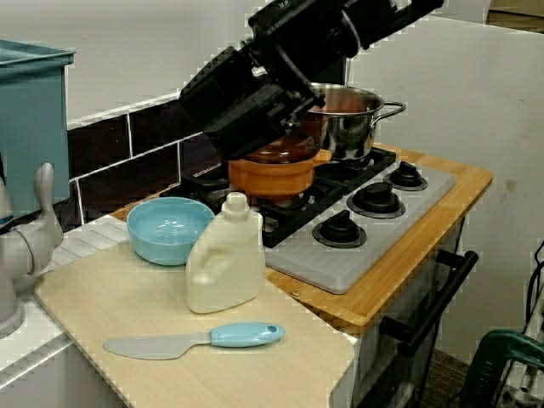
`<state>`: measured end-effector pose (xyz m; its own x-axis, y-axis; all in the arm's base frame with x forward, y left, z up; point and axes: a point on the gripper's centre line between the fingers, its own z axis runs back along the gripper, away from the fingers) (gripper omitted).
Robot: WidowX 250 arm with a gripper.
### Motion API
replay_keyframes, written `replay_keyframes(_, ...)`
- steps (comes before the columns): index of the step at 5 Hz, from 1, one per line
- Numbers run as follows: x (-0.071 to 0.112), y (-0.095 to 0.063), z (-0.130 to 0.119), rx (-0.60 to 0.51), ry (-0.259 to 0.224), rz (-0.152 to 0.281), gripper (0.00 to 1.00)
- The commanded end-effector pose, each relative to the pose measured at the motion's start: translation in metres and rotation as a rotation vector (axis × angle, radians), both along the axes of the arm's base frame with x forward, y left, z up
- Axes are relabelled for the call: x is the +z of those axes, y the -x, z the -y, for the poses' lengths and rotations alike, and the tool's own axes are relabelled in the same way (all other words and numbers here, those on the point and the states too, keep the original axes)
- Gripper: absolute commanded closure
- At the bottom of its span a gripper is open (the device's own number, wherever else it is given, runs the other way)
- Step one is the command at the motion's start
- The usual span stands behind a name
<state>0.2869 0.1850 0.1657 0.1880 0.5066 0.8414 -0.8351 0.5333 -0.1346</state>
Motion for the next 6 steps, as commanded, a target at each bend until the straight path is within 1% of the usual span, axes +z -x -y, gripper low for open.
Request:
replay_keyframes(1,0.034,0.002,-0.005,-0.048,0.107,-0.055,0.00)
replay_keyframes(2,0.035,-0.001,-0.005,-0.053,0.144,-0.100,0.00)
replay_keyframes(4,0.042,-0.006,-0.009,-0.097,0.207,-0.149,0.00)
replay_keyframes(5,0.046,-0.008,-0.013,-0.138,0.258,-0.175,0.00)
replay_keyframes(6,0.045,-0.009,-0.008,-0.167,0.261,-0.202,0.00)
